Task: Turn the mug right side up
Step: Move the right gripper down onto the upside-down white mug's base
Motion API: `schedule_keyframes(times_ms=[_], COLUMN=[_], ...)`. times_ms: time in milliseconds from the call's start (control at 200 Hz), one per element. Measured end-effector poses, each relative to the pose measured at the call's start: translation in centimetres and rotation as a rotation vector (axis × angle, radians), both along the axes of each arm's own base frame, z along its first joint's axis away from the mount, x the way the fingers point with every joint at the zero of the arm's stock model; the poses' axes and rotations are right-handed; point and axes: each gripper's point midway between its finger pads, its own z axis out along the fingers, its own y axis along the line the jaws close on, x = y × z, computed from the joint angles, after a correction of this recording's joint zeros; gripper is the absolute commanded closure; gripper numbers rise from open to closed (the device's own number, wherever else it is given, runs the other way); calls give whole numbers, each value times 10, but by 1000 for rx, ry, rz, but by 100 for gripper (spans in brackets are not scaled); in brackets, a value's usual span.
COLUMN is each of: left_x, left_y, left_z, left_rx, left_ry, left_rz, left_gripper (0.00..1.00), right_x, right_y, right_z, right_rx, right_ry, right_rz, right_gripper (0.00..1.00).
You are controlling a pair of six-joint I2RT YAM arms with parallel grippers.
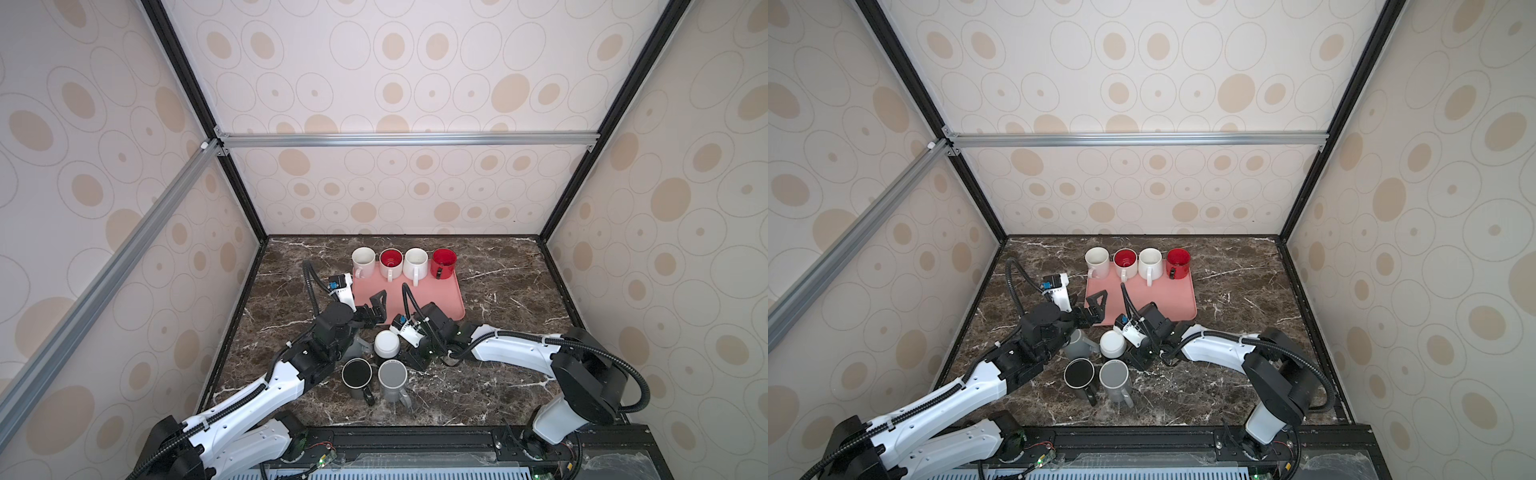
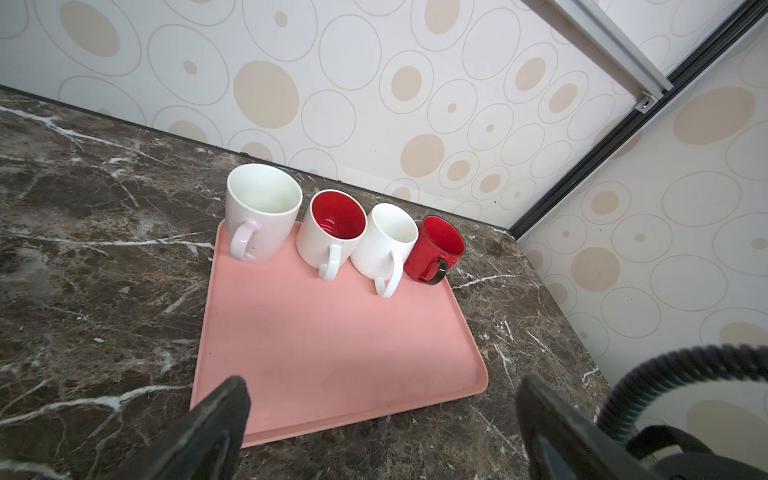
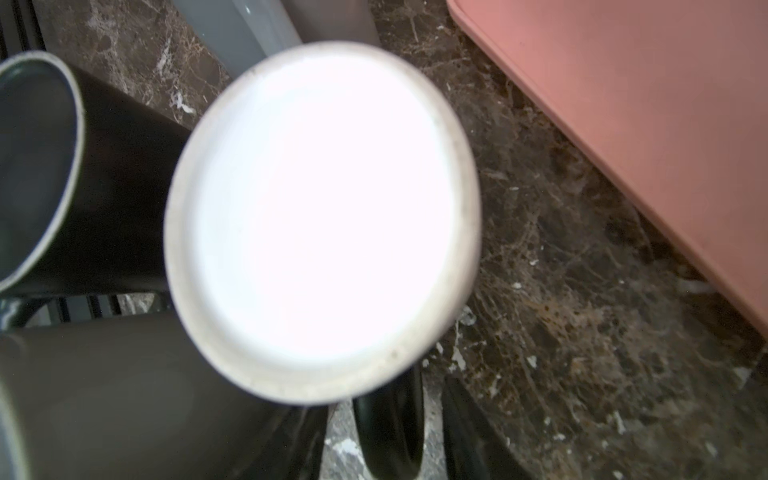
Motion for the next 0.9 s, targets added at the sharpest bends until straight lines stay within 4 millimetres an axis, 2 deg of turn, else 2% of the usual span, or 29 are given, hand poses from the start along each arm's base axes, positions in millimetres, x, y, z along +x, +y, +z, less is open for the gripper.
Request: schedule_keyframes(times_ms=[165, 285, 410, 570, 680, 830, 895], left_x=[0, 0, 0, -1, -1, 1, 2], left_y=[3, 3, 2, 1, 0, -2, -3], left_z=[-4, -5, -6, -9, -12, -16, -17], left_rx=[0, -8, -15, -17, -18, -21, -23], left_ry=[12, 16, 21, 31, 40, 49, 51], left_rz=[3, 2, -2, -7, -13, -16, -18], left_gripper=[1, 1, 1, 1, 1, 1, 1], right_x=[3, 5, 2, -5, -10, -12, -10], right_y=[0, -3, -21, -51, -71, -88, -91], right_z=[-1, -1, -2, -2, -2, -3, -3], right_rx=[-18, -18, -32, -47, -55, -77, -83], right_ry=[-32, -57, -78, -101, -113, -116, -118], right_rz=[-8, -33, -91, -191, -260, -332, -358], right_gripper=[81, 87, 91, 91, 84, 54, 48])
